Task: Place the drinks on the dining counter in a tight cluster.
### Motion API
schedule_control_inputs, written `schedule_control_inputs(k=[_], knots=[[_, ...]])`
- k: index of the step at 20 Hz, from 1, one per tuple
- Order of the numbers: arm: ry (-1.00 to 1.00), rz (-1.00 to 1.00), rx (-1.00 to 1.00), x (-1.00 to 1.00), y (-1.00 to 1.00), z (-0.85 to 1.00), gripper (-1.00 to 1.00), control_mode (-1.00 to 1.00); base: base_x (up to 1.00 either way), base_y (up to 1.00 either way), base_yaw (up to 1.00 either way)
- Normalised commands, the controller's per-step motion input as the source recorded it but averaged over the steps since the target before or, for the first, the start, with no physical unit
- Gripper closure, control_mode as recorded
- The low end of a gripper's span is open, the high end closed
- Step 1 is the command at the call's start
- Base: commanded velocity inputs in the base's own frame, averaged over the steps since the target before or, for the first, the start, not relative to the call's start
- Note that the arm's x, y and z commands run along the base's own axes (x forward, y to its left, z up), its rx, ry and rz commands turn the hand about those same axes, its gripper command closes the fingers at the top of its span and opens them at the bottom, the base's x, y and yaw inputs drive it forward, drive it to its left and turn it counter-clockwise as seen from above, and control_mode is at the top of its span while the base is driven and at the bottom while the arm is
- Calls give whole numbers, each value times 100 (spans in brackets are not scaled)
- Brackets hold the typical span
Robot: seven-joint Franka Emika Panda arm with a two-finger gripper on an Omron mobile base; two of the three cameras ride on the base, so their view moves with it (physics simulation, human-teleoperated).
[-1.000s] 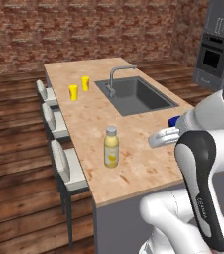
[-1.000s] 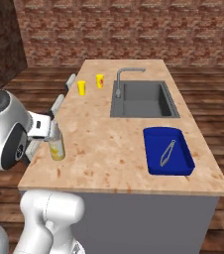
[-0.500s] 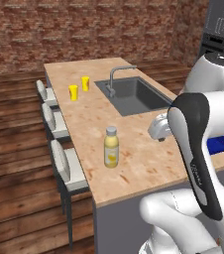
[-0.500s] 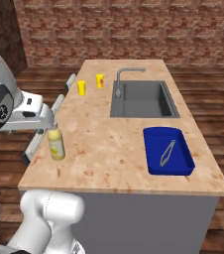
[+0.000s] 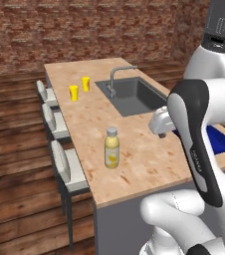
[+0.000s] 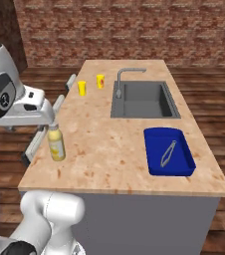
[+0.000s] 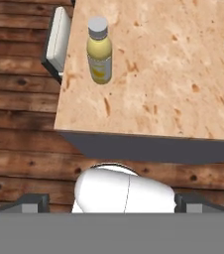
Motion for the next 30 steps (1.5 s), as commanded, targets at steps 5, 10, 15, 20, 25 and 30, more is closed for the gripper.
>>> schedule_control_inputs(k=[5,10,15,20,25,30], knots=[[0,-1,8,-1,-24,-22,-100,100,0,-10,-1],[0,0,0,0,0,0,-100,100,0,-58,-2],[0,0,0,0,0,0,-100,100,0,-57,0],[0,0,0,0,0,0,-100,100,1,-68,-13],[0,0,0,0,0,0,-100,100,20,-99,-61],[0,0,0,0,0,0,-100,100,20,-87,-73]])
